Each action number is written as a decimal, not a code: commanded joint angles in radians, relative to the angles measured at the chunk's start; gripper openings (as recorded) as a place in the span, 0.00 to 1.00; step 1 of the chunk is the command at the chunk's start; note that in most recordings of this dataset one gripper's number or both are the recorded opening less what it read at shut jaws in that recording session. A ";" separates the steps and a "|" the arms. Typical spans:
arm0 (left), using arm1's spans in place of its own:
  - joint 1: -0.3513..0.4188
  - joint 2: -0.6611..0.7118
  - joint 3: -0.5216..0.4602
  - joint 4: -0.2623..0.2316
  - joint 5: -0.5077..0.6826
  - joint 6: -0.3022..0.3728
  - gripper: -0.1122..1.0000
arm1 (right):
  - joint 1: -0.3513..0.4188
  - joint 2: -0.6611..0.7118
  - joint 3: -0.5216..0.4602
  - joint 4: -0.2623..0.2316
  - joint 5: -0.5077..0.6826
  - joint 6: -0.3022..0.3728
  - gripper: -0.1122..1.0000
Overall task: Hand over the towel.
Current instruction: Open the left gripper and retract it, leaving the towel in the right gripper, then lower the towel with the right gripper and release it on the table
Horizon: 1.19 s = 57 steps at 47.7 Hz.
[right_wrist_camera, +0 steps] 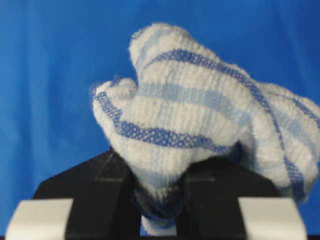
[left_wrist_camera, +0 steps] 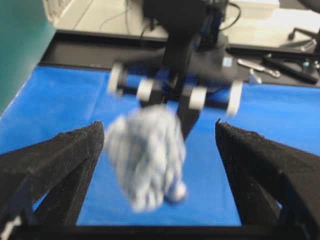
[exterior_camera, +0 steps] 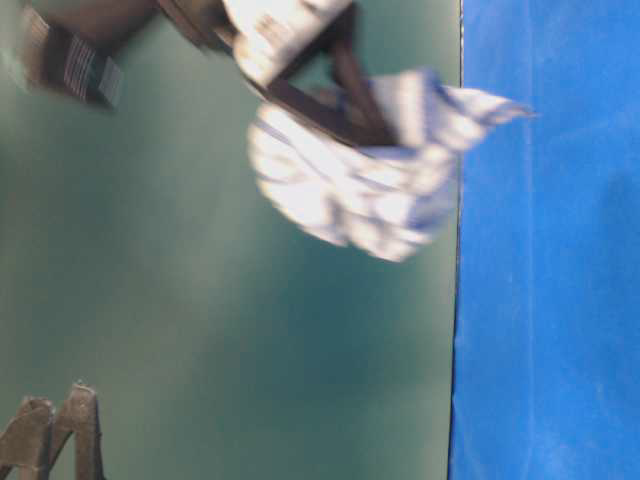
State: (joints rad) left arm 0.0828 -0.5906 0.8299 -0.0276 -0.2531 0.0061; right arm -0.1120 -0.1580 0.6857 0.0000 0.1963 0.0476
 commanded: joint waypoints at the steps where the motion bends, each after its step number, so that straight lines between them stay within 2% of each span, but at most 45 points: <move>1: -0.006 -0.006 -0.012 -0.002 -0.011 0.000 0.95 | -0.002 0.074 -0.074 0.000 0.064 -0.002 0.27; 8: -0.005 -0.005 -0.012 -0.002 -0.011 0.000 0.95 | -0.003 0.222 -0.135 -0.002 0.078 -0.008 0.27; 15: -0.005 0.000 -0.011 0.000 -0.011 0.000 0.95 | -0.005 0.313 -0.176 -0.002 0.067 -0.008 0.27; 46: -0.005 0.003 -0.003 0.000 -0.012 0.002 0.95 | -0.005 0.318 -0.189 0.003 0.063 0.012 0.28; 48: -0.005 0.003 -0.003 -0.002 -0.011 0.002 0.95 | -0.005 0.311 -0.186 0.003 0.066 0.020 0.32; 53: -0.005 0.003 -0.003 -0.002 -0.012 0.002 0.95 | -0.005 0.275 -0.176 0.002 0.086 0.025 0.59; 57: -0.005 0.003 -0.003 0.000 -0.012 0.002 0.95 | -0.005 0.216 -0.160 -0.002 0.101 0.025 0.74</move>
State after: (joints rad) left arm 0.0813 -0.5844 0.8391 -0.0276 -0.2531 0.0061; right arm -0.1150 0.1350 0.5262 0.0000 0.2899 0.0690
